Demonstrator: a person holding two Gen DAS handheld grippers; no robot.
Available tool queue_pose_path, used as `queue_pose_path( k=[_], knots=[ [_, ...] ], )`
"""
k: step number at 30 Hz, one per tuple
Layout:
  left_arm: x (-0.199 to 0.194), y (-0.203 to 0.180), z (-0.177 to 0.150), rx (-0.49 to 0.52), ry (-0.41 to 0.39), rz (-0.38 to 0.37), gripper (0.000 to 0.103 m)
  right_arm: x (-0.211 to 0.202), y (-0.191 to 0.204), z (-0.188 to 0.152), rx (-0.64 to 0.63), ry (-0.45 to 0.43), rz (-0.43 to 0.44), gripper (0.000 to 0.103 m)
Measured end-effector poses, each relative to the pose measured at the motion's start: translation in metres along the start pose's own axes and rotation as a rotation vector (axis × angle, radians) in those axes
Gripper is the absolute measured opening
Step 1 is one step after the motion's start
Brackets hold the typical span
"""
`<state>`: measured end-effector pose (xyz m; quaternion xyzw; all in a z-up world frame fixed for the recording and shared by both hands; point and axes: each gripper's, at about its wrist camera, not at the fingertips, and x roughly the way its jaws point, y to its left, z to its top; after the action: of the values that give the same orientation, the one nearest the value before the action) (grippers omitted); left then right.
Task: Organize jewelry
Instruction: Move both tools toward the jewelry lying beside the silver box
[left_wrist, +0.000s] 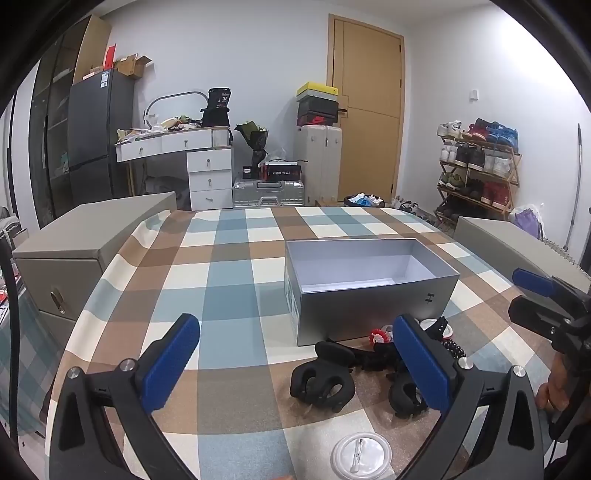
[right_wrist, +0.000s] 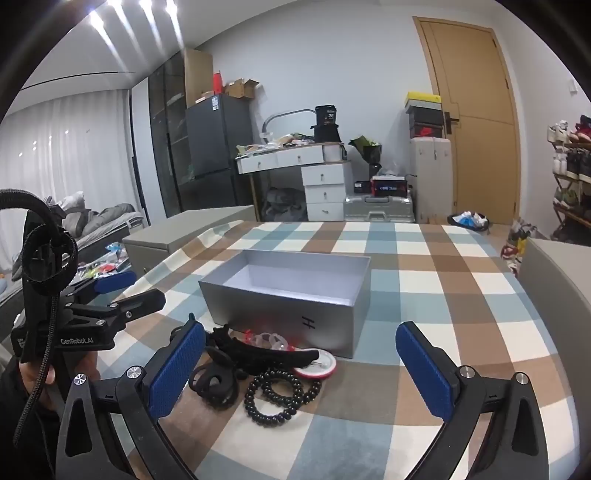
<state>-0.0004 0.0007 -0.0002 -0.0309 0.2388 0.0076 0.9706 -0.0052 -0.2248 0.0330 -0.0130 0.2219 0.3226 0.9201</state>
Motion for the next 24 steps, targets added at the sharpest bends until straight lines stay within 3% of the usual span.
queue_pose_path(
  k=[24],
  knots=[
    [0.0017, -0.0013, 0.0026, 0.000, -0.001, 0.000, 0.102, 0.0030, -0.0090, 0.0003, 0.037, 0.019, -0.012, 0.103]
  ],
)
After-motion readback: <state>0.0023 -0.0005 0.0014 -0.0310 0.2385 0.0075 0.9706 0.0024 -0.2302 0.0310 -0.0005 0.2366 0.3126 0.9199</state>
